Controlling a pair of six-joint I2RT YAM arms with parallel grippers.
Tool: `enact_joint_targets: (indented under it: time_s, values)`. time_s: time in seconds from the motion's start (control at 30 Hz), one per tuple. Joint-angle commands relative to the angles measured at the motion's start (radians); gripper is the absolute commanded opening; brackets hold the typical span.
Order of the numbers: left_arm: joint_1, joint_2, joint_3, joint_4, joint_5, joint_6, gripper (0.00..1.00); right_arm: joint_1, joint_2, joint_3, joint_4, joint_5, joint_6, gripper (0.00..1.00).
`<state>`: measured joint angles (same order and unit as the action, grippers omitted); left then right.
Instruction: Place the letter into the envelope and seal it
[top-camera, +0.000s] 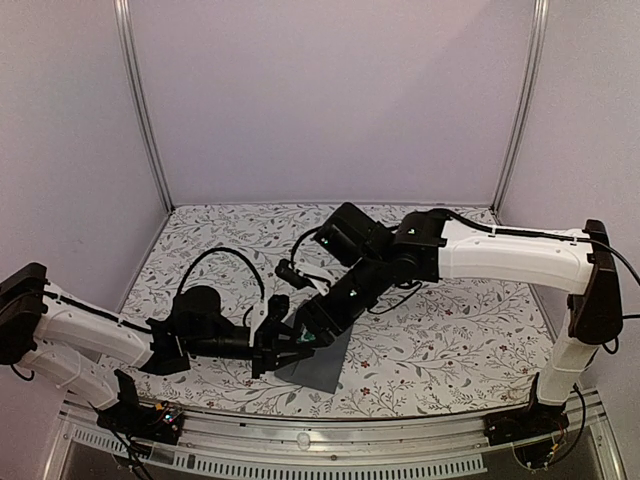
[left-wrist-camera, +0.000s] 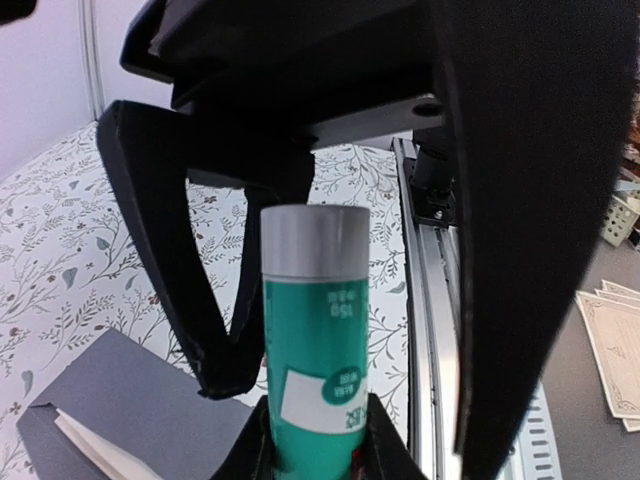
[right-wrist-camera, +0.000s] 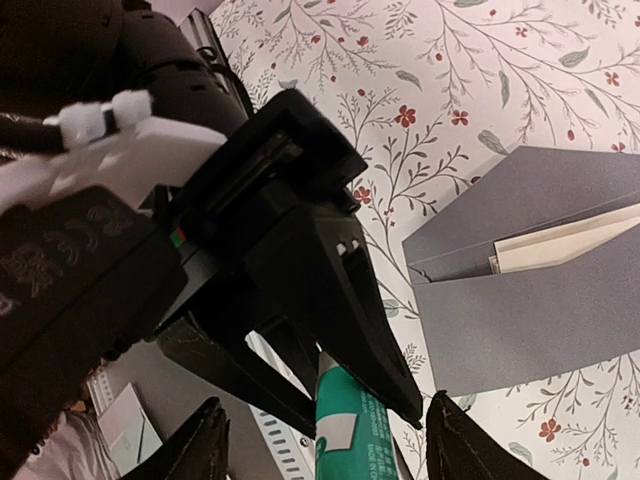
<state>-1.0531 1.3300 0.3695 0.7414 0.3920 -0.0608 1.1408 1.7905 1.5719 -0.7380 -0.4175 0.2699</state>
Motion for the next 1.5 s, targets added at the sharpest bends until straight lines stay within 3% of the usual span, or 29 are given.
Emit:
enact_joint_targets:
  time_s: [0.0,0.17,0.37,0.63,0.77,1.0,1.47]
  values:
    - [-0.011,-0.014,0.013,0.040,0.020,-0.014,0.00,0.004,-0.070,0.016,0.039,0.053,0.015,0.70]
    - [-0.002,-0.043,0.012,0.075,0.073,-0.065,0.00,0.004,-0.162,-0.062,0.123,0.078,0.024,0.72]
    - [0.021,-0.075,0.006,0.186,0.229,-0.205,0.00,0.005,-0.335,-0.240,0.422,0.087,0.009,0.72]
    - [0.087,-0.023,-0.042,0.573,0.429,-0.502,0.00,0.019,-0.489,-0.458,0.827,0.020,-0.029,0.68]
    - [0.098,0.057,-0.042,0.751,0.494,-0.613,0.00,0.049,-0.471,-0.447,0.865,0.006,-0.050,0.68]
    - [0.108,0.174,-0.017,0.897,0.540,-0.703,0.00,0.087,-0.408,-0.414,0.877,0.059,-0.073,0.63]
    - [0.112,0.067,-0.071,0.848,0.465,-0.690,0.00,0.091,-0.344,-0.420,0.895,0.096,-0.051,0.58]
